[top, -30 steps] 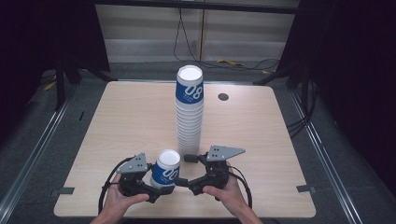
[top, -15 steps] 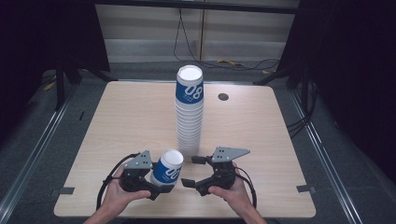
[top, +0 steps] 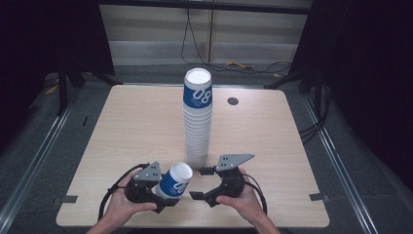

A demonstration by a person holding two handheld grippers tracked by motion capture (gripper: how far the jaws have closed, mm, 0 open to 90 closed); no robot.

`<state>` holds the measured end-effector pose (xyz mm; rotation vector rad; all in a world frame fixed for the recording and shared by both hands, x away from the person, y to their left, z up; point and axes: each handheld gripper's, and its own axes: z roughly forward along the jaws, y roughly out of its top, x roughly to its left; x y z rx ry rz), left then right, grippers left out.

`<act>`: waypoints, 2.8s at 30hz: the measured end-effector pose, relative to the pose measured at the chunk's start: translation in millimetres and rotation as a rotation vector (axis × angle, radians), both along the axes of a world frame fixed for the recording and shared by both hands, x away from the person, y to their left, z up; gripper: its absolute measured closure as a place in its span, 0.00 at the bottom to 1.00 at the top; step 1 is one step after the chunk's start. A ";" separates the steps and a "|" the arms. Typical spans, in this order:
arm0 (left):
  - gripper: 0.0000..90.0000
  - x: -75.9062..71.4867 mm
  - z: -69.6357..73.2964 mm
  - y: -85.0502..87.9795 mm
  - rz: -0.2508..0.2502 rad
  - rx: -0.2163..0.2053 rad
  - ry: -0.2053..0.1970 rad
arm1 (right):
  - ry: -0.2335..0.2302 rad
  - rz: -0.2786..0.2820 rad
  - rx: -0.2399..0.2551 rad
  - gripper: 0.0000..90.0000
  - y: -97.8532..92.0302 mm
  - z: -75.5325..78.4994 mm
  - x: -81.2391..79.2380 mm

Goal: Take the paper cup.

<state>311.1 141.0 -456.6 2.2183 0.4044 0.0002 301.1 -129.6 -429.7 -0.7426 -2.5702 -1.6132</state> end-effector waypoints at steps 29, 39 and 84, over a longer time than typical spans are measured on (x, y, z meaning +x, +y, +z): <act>0.21 -13.0 -5.8 -12.5 -0.089 0.137 -0.017 | 0.060 0.190 -0.285 0.20 25.5 -5.1 8.8; 0.21 -15.3 -7.3 -17.0 -0.106 0.184 -0.031 | 0.056 0.239 -0.345 0.19 34.5 1.8 11.7; 0.18 -20.7 -11.2 -21.3 -0.138 0.188 -0.089 | 0.075 0.373 -0.420 0.30 56.3 4.9 21.8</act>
